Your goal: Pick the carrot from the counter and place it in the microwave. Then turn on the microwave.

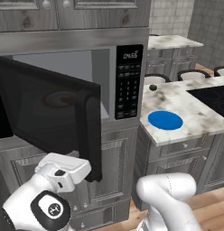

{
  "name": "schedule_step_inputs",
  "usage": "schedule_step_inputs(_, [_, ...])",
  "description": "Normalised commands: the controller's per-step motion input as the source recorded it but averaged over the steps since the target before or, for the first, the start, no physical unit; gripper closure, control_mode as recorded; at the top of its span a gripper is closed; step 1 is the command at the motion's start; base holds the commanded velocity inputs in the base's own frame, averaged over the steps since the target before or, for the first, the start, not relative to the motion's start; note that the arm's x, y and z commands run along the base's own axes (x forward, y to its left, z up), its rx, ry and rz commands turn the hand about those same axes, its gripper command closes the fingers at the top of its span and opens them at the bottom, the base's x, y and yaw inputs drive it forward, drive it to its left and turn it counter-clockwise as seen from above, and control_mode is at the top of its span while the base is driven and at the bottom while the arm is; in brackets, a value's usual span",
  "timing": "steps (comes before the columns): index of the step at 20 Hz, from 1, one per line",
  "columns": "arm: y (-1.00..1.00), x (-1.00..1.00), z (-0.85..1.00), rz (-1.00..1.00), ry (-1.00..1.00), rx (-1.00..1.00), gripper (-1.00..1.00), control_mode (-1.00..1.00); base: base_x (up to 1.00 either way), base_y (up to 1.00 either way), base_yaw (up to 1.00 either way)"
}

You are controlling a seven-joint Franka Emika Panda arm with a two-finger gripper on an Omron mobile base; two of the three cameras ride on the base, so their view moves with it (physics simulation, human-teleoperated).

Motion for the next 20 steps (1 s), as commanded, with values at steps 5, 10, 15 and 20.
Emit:
schedule_step_inputs(5, [-0.31, 0.35, 0.02, 0.07, 0.03, 0.0, 1.0, -1.0, 0.0, 0.0, 0.0])
schedule_step_inputs(10, [-0.26, 0.34, 0.01, 0.09, 0.0, 0.0, 1.0, -1.0, 0.0, 0.0, 0.0])
schedule_step_inputs(15, [-0.22, 0.37, 0.0, 0.1, 0.0, 0.0, 1.0, -1.0, 0.0, 0.0, 0.0])
schedule_step_inputs(20, [-0.12, 0.4, 0.03, 0.11, 0.0, 0.0, 1.0, -1.0, 0.0, 0.0, 0.0])
